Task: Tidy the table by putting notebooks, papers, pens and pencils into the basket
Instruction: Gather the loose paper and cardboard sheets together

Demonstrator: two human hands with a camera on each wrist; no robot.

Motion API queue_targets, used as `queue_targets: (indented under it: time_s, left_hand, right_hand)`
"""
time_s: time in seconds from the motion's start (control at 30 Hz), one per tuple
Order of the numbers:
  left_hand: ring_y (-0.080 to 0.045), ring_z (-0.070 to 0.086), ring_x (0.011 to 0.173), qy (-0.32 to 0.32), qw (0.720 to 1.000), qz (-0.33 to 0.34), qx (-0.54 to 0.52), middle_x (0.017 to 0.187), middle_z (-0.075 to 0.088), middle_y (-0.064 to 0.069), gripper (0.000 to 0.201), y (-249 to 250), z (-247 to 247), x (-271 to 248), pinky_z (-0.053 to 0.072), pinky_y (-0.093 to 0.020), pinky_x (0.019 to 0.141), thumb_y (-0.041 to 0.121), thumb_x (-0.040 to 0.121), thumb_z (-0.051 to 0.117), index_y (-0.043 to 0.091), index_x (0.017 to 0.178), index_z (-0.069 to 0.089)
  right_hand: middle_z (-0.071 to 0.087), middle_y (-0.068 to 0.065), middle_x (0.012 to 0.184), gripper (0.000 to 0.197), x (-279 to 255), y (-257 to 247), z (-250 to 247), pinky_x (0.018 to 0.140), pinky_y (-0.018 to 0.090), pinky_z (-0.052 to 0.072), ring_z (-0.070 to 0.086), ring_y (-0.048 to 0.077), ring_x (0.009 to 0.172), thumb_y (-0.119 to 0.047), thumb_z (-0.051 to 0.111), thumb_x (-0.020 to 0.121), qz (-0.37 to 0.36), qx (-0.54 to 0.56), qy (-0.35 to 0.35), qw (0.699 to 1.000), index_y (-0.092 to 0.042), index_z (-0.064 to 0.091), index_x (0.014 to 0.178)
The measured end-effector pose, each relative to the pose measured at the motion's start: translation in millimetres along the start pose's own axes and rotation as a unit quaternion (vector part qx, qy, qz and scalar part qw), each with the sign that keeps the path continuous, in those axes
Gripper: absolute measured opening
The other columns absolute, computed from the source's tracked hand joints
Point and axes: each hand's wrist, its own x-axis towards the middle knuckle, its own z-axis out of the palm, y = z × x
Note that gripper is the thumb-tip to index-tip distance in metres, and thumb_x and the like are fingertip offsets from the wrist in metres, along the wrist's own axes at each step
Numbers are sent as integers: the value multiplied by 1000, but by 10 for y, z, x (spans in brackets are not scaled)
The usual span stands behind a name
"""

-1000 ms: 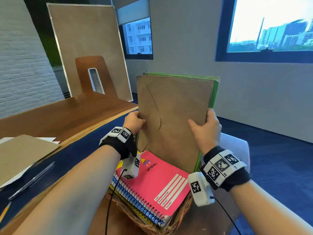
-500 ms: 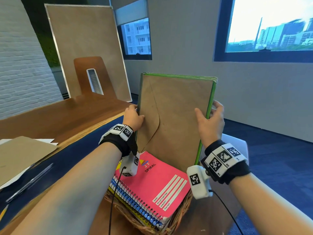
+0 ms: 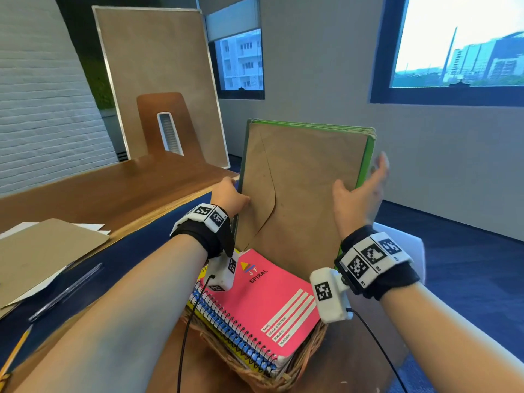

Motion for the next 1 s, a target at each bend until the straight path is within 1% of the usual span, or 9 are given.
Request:
queue_targets:
  time_s: [0.1, 0.2, 0.33, 0.47, 0.53, 0.67, 0.77, 0.9, 1.0]
  left_hand:
    - [-28, 50, 119, 18, 999, 15, 36, 129, 53, -14, 47, -99, -125, -43, 45, -35, 96, 12, 85, 66, 6, 128, 49]
    - [-26, 56, 111, 26, 998, 21, 55, 121, 58, -12, 32, -218, -320, -127, 49, -32, 87, 11, 86, 63, 7, 118, 57]
    - [-22, 59, 101, 41, 995, 20, 92, 115, 63, -10, 20, -424, -656, -301, 43, -23, 75, 11, 88, 60, 9, 107, 65]
    - [-22, 61, 98, 59, 992, -16, 113, 112, 65, -10, 18, -786, -1063, -517, 49, -27, 77, 9, 87, 58, 9, 102, 68]
    - [-25, 61, 101, 74, 988, -44, 130, 110, 66, -10, 16, -1016, -1263, -653, 49, -30, 81, 9, 87, 57, 9, 99, 69]
    - [-26, 62, 91, 91, 977, -102, 165, 91, 66, -7, 14, -1432, -1610, -968, 46, -31, 75, 7, 87, 55, 15, 83, 65]
    - [-23, 56, 85, 105, 968, -158, 167, 85, 60, -4, 31, -1813, -1819, -1198, 43, -30, 74, 4, 86, 53, 24, 63, 49]
    - [-25, 53, 83, 119, 957, -209, 164, 87, 62, -12, 16, -2259, -2078, -1546, 43, -30, 70, 1, 86, 52, 12, 78, 59]
    - [-29, 57, 82, 139, 951, -219, 165, 90, 65, -18, 15, -2559, -2218, -1750, 45, -34, 68, 1, 87, 49, 9, 83, 61]
  right_hand:
    - [28, 14, 148, 76, -85, -206, 88, 108, 4, 14, 22, 12, 137, 6, 51, 71, -146, 10, 14, 989, -1, 27, 143]
    - [37, 17, 143, 70, -251, -394, 244, 112, 10, 16, 28, 17, 136, 5, 48, 68, -239, 15, -19, 971, 3, 37, 137]
    - [45, 16, 136, 66, -536, -589, 574, 110, 24, 28, 40, 29, 130, 5, 47, 68, -239, 50, -104, 964, 1, 42, 134]
    - [47, 11, 134, 60, -879, -727, 880, 90, -4, 28, 45, 22, 123, 5, 51, 76, -214, 55, -209, 953, -6, 44, 134]
    - [45, 7, 136, 60, -1068, -768, 1033, 91, 2, 29, 44, 17, 123, 3, 53, 81, -194, 38, -290, 936, -11, 40, 138]
    - [40, 6, 139, 61, -1410, -860, 1332, 98, 15, 28, 40, 16, 127, -4, 55, 86, -167, -25, -442, 881, -13, 33, 142]
    - [38, 7, 139, 56, -1737, -988, 1531, 97, 23, 33, 43, 22, 123, -11, 54, 88, -162, -76, -539, 823, -15, 35, 141]
    - [40, 9, 138, 50, -2276, -1176, 1795, 101, 39, 40, 45, 26, 121, -18, 56, 87, -186, -102, -637, 741, -15, 43, 136]
    - [48, 8, 133, 42, -2609, -1213, 1971, 101, 44, 41, 46, 26, 122, -16, 55, 86, -196, -108, -674, 704, -12, 52, 128]
